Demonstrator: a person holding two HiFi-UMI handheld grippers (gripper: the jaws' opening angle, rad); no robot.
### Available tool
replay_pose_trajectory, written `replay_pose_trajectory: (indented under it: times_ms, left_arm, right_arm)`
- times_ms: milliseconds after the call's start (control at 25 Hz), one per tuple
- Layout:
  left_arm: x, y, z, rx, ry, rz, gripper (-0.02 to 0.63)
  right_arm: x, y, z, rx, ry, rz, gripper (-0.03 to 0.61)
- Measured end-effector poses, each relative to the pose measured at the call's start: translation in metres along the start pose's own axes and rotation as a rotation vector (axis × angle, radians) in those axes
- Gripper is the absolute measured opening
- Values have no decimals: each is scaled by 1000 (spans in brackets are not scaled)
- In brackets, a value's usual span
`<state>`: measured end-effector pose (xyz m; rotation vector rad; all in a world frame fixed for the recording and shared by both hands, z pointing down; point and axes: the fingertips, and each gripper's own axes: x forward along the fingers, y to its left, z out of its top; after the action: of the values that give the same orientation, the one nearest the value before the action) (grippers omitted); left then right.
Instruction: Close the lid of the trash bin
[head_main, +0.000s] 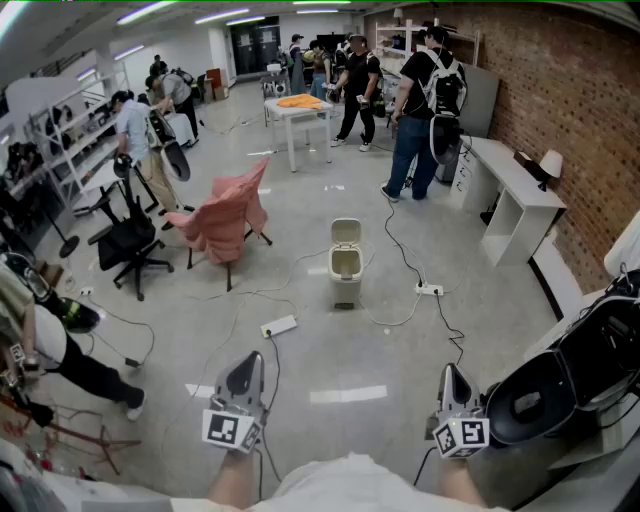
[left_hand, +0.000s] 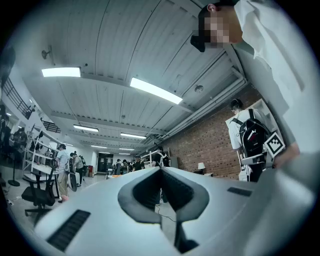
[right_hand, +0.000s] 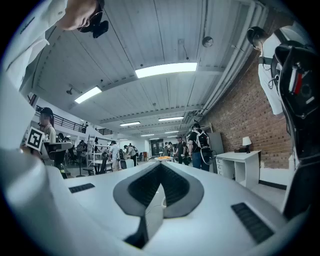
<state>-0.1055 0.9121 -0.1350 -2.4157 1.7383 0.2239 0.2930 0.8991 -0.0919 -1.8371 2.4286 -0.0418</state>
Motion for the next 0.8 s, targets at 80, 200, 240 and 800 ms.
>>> replay_pose_trajectory:
  times_ms: [80,200,240,800]
  left_arm:
    - [-5,4,1,-2,2,2,26]
    - [-9,10,0,-3,4,5,26]
    - [-9,11,-1,-4,4,6,26]
    - [-10,35,-10,-35,11,-8,26]
  right_arm:
    - [-2,7,0,0,0,2,17]
    - [-2,13,-2,4,0,3,17]
    - [-1,14,-4,5,1,5,17]
    - [13,33,-7,21,6,24,21]
